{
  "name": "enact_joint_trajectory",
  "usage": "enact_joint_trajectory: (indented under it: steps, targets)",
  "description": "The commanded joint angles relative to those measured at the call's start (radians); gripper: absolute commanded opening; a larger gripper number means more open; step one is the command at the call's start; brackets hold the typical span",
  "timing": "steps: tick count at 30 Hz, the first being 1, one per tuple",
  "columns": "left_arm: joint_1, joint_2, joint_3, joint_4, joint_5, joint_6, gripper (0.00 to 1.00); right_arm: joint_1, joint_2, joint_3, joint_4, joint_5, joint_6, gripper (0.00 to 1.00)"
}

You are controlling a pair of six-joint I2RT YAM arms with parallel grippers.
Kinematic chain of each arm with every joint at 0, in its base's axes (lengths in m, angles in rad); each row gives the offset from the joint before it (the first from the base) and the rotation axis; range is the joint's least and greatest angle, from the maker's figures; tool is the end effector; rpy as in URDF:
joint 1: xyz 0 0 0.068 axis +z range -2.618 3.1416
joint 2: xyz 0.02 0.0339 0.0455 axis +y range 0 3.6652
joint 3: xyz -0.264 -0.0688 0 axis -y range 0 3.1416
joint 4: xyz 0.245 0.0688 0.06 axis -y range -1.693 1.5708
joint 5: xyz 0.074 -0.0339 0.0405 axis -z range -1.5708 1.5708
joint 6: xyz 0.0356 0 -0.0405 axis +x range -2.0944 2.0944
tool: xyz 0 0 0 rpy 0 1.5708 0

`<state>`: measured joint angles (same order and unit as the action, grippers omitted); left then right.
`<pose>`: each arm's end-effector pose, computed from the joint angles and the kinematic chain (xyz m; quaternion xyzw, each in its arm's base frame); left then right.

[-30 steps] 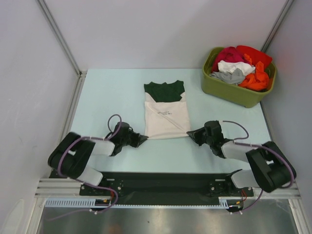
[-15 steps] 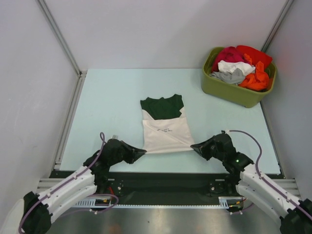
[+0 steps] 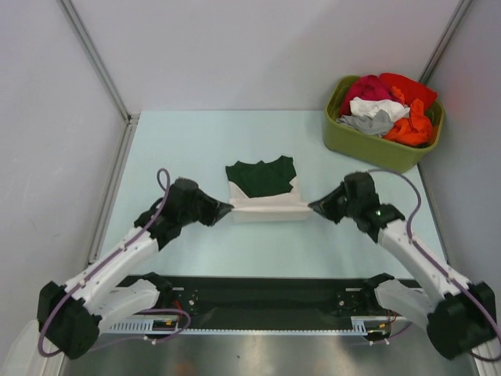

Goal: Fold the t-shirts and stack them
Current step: Fold the tshirt

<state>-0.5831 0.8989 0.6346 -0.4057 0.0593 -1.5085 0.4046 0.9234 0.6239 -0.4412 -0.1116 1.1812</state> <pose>0.1605 -0.1084 0.2460 -0.3901 0.8110 -0.3899 0.1950 0.1761 0.0797 0.2353 0.3251 0.8542 0.3226 0.2462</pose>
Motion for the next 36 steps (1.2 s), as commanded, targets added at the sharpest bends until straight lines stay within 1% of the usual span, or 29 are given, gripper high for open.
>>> enact_joint_trajectory:
  steps: [1, 2, 3, 4, 5, 6, 8, 9, 10, 13, 19, 23, 32, 36]
  targets:
    - [0.115, 0.144, 0.121, -0.016, -0.001, 0.157, 0.01, -0.098, 0.191, 0.189, 0.079, -0.054, -0.23, 0.0]
    - [0.155, 0.216, 0.146, 0.002, 0.013, 0.162, 0.0, -0.107, 0.242, 0.279, 0.087, -0.065, -0.247, 0.0]
    - [0.173, 0.259, 0.195, 0.02, 0.025, 0.175, 0.0, -0.113, 0.343, 0.318, 0.107, -0.082, -0.267, 0.0]
    - [0.205, 0.296, 0.227, 0.039, 0.025, 0.186, 0.0, -0.128, 0.386, 0.356, 0.133, -0.092, -0.284, 0.0]
    - [0.221, 0.372, 0.261, 0.041, 0.022, 0.198, 0.01, -0.135, 0.435, 0.432, 0.154, -0.112, -0.293, 0.0]
    - [0.235, 0.406, 0.328, 0.045, 0.027, 0.227, 0.0, -0.142, 0.525, 0.476, 0.165, -0.123, -0.307, 0.0]
    - [0.284, 0.483, 0.396, 0.048, 0.039, 0.254, 0.0, -0.148, 0.629, 0.572, 0.167, -0.14, -0.342, 0.0]
    - [0.299, 0.547, 0.451, 0.05, 0.051, 0.27, 0.0, -0.153, 0.676, 0.661, 0.162, -0.172, -0.345, 0.0]
    - [0.314, 0.583, 0.477, 0.053, 0.074, 0.275, 0.0, -0.165, 0.771, 0.696, 0.164, -0.193, -0.347, 0.0]
    - [0.359, 0.687, 0.554, 0.068, 0.103, 0.283, 0.01, -0.171, 0.905, 0.822, 0.173, -0.237, -0.347, 0.0]
    - [0.4, 0.849, 0.651, 0.097, 0.139, 0.283, 0.01, -0.174, 1.075, 1.017, 0.165, -0.272, -0.345, 0.0]
    - [0.411, 0.908, 0.675, 0.116, 0.148, 0.272, 0.0, -0.174, 1.164, 1.079, 0.16, -0.283, -0.348, 0.0]
    - [0.451, 1.054, 0.778, 0.14, 0.192, 0.291, 0.0, -0.174, 1.27, 1.162, 0.164, -0.292, -0.388, 0.0]
    - [0.459, 1.13, 0.824, 0.142, 0.212, 0.292, 0.01, -0.176, 1.313, 1.221, 0.133, -0.283, -0.408, 0.0]
